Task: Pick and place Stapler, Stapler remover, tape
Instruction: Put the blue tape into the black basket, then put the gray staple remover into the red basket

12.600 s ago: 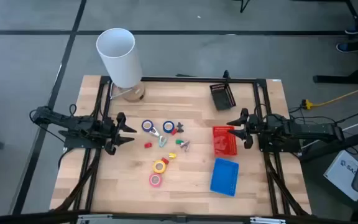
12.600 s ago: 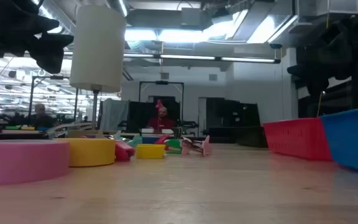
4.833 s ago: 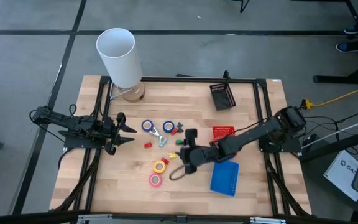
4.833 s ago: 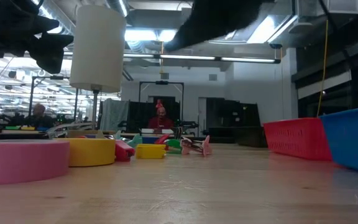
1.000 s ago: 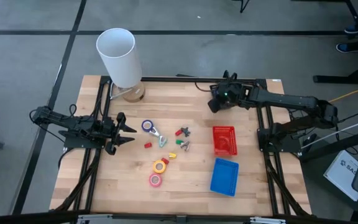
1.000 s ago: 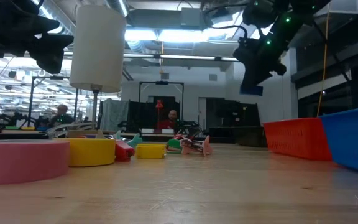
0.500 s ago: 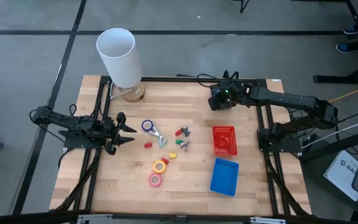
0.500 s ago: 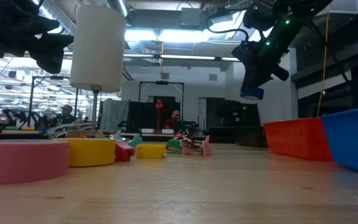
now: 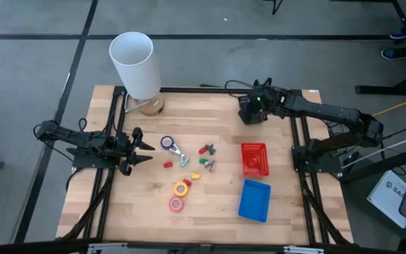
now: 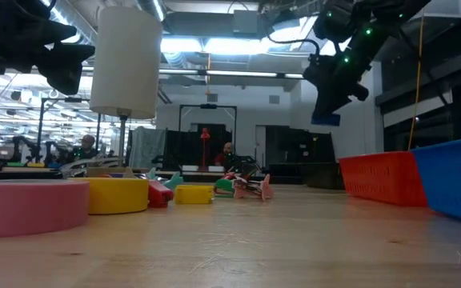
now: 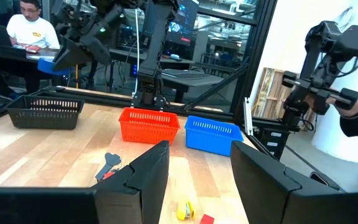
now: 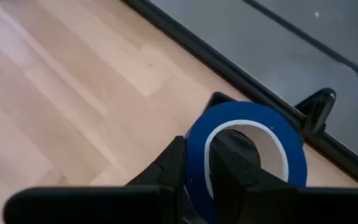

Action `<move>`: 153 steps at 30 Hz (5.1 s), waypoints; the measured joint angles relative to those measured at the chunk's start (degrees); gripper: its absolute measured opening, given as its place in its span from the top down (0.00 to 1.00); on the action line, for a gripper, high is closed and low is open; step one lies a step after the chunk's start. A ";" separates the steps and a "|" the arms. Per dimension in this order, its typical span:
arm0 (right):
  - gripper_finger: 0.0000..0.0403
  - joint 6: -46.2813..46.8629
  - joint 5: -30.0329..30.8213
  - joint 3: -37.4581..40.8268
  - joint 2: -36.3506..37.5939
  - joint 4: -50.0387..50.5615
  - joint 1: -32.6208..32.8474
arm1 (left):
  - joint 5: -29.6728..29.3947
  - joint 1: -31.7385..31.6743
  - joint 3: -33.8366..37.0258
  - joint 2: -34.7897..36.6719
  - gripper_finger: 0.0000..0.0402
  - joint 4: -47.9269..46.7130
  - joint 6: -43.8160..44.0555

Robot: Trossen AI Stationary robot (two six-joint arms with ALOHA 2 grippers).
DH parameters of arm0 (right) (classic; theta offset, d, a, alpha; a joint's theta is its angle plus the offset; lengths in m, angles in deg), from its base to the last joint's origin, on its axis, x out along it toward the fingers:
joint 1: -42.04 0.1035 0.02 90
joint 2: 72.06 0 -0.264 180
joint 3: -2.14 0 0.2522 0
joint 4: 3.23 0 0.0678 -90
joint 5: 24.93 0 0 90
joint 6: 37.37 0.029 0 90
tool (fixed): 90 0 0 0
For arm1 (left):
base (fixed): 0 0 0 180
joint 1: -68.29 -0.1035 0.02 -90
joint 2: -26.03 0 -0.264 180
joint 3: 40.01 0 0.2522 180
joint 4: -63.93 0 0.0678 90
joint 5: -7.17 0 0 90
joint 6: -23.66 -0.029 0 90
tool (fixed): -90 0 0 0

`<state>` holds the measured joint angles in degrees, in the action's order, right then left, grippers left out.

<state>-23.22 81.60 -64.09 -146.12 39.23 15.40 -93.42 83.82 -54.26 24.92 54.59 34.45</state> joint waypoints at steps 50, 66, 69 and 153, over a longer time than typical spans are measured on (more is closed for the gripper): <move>0.50 -7.11 -6.11 -6.62 -20.72 -0.29 -10.91 | 0.00 0.02 -0.02 -0.01 0.58 0.00 0.00; 0.51 -7.78 -6.07 -25.48 -20.51 13.08 7.64 | 0.00 0.00 -0.02 -0.02 0.58 0.00 0.00; 0.51 -9.73 -6.07 -25.77 -20.50 10.37 12.45 | 0.00 0.01 -0.02 -0.02 0.58 0.00 0.00; 0.98 3.03 -3.11 2.97 -31.82 -39.33 28.33 | 0.00 0.00 -0.02 -0.02 0.58 0.00 0.00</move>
<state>-20.19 78.49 -61.11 -177.94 -0.10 43.72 -93.42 83.83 -54.28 24.90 54.59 34.45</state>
